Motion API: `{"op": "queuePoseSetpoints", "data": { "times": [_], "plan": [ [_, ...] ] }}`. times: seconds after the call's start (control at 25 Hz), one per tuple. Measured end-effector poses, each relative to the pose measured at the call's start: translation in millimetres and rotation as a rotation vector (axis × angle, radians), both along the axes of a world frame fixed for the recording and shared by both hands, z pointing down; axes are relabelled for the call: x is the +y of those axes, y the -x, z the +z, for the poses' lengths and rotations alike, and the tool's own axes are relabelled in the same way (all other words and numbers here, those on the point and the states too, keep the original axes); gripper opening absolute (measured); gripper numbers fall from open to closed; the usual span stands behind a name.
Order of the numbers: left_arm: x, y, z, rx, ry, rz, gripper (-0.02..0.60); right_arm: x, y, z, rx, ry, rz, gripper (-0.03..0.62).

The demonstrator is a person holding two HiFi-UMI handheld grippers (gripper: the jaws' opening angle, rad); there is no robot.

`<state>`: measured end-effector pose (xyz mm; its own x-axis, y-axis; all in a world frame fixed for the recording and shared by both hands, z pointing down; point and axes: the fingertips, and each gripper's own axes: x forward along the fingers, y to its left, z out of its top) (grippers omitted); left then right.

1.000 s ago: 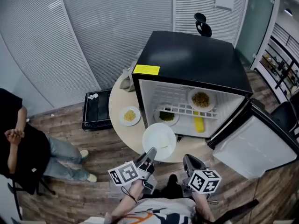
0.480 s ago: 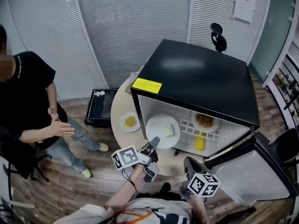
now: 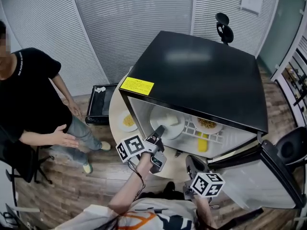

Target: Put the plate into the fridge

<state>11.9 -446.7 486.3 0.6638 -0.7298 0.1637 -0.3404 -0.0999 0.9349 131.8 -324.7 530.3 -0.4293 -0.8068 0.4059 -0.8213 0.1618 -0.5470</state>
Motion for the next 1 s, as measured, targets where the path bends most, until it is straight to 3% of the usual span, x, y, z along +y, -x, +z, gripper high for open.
{"op": "queuePoseSetpoints", "data": {
  "times": [0.28,0.44,0.56,0.68,0.8,1.0],
  "plan": [
    [-17.9,-9.0,6.4,-0.073,0.020,-0.014,0.040,-4.5,-3.1,9.5,-0.018,0.025,-0.004,0.018],
    [-21.7,-14.3,-2.5,-0.169,-0.019,-0.019,0.108,-5.7,-3.1,10.8,-0.022,0.028,-0.010,0.018],
    [-27.8,-14.2,-15.0,-0.306,-0.086,-0.049,0.254,-9.7,-4.9,10.1,-0.025,0.023,-0.009,0.018],
    [-28.5,-16.6,-13.0,-0.521,-0.131,-0.013,0.378,-6.6,-8.7,12.1,-0.029,0.033,0.002,0.018],
    [-30.8,-20.3,-4.2,-0.719,-0.185,0.039,0.405,-8.5,-14.3,13.5,-0.027,0.029,0.021,0.018],
    [-33.6,-33.5,4.3,-0.912,-0.260,0.117,0.448,-9.8,-14.4,17.0,-0.034,0.041,0.024,0.018]
  ]
}}
